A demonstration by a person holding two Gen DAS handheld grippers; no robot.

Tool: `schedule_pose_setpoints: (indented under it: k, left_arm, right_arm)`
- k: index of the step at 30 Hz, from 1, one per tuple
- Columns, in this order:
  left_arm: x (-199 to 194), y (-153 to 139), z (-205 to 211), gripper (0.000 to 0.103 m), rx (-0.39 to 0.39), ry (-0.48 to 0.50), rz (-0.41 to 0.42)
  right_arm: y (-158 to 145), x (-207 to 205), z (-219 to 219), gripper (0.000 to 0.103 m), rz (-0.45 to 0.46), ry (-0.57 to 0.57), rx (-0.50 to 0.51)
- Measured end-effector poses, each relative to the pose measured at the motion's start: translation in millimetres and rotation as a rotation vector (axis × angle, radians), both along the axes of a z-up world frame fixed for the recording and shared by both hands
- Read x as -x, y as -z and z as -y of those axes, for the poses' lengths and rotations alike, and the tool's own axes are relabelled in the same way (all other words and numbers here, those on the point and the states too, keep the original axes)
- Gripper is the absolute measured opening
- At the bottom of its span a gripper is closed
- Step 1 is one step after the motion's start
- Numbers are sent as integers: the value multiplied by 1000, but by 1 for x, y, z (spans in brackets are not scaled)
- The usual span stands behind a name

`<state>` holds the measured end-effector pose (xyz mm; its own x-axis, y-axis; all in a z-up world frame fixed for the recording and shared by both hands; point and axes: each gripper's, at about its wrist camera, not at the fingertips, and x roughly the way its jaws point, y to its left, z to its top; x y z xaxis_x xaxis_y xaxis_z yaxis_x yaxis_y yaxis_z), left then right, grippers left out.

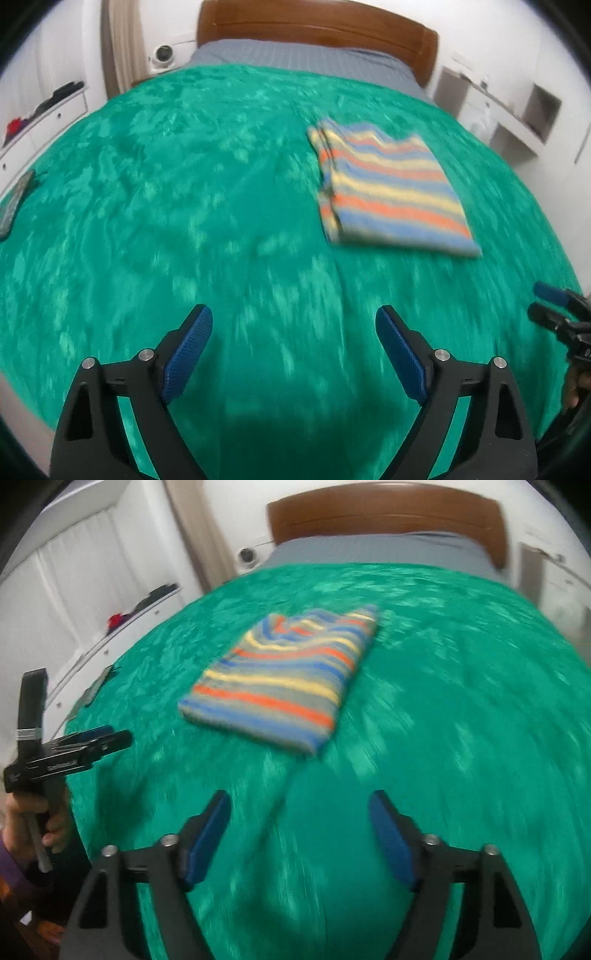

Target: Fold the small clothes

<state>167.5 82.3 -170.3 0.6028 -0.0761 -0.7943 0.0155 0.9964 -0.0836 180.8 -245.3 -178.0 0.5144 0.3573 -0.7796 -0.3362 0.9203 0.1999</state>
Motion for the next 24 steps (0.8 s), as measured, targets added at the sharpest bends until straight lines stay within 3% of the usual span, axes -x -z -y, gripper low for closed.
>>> schedule_pose_setpoints:
  k: [8, 12, 16, 24]
  left_arm:
    - [47, 0, 30, 91, -9, 60, -20]
    - [55, -8, 39, 94, -34, 80, 4]
    - [60, -11, 44, 95, -41, 86, 9]
    - [60, -12, 48, 95, -60, 82, 12]
  right_arm:
    - [15, 74, 22, 80, -125, 224, 224]
    - [-5, 83, 19, 92, -88, 294, 297]
    - [-30, 91, 12, 98, -5, 326, 362]
    - [-40, 97, 7, 100, 29, 333, 434]
